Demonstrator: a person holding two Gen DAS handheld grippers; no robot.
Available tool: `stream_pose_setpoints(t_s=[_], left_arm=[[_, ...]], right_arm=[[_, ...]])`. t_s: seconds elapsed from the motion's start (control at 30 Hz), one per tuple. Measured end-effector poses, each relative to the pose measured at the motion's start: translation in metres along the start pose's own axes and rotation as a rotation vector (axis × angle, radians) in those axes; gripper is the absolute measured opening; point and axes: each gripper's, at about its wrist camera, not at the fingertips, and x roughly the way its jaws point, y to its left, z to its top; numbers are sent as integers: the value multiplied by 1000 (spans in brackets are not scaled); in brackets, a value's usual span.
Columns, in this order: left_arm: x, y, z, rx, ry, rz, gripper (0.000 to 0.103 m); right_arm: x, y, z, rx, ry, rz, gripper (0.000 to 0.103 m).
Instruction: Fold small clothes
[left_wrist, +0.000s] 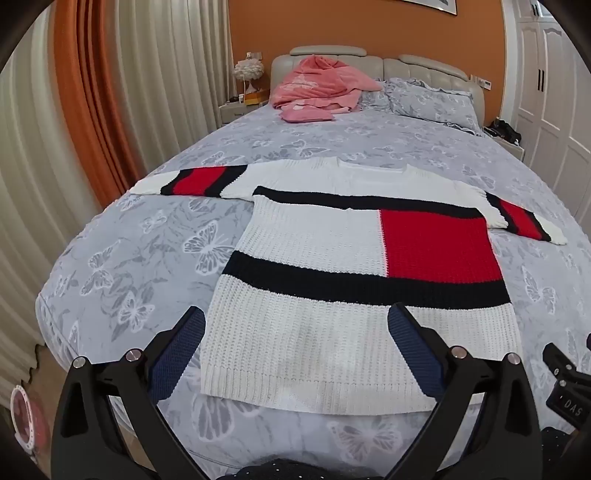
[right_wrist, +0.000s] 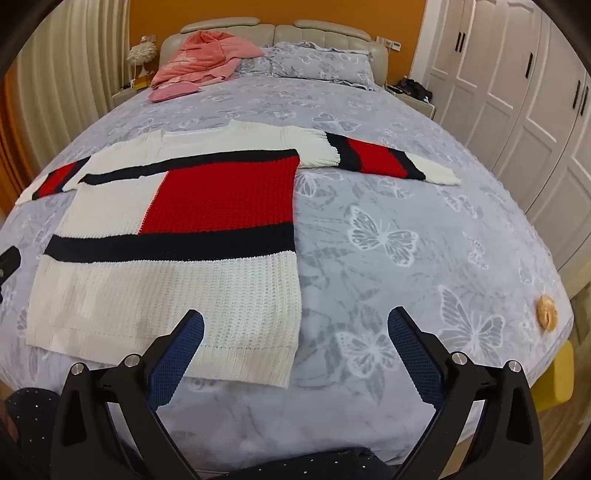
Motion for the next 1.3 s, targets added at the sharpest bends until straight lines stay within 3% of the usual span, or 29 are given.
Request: stream_pose_setpoints(t_s=[0.07,0.4,1.3], left_arm=[[-6,-5,2,24,-23,22,97],[-3,-4,-3,18,-19,32,97],[-2,-3,-2,17,-13,39,97]], right_arm=[[0,-3,0,37,15,40,98],[-3,-1,0,12,-9,2,98],[-4,-1,0,14,-9,3,98]])
